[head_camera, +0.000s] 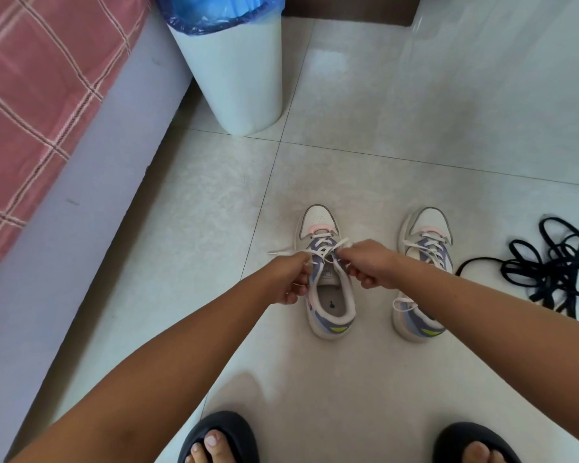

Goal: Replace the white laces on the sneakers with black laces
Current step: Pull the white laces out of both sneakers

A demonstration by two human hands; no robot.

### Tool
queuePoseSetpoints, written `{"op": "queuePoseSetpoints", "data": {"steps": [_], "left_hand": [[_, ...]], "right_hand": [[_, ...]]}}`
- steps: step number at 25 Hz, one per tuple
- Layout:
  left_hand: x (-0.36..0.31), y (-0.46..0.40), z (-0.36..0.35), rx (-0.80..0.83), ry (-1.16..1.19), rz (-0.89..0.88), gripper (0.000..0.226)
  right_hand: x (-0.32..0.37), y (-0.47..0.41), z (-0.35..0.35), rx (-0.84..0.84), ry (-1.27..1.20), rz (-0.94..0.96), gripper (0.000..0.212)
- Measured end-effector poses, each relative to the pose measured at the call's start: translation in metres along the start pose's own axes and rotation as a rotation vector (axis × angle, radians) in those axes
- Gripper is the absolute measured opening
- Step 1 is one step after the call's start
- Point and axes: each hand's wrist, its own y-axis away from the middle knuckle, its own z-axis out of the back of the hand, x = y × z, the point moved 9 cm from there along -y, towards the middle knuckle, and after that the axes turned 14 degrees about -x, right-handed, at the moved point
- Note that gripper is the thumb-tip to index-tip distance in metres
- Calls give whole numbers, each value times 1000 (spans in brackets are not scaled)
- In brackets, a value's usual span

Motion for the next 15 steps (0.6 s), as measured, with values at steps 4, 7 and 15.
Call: {"op": "queuePoseSetpoints", "data": {"steps": [4, 7, 15], "left_hand": [[-29, -5, 9, -157, -209, -332, 24], [-45, 0, 30, -441, -726, -710, 19], [-37, -20, 99, -724, -1666, -781, 16]], "right_hand": [[15, -5, 8, -60, 151, 224, 26], [20, -11, 34, -247, 555, 435, 19], [21, -17, 112, -576, 1365, 474, 35]]}}
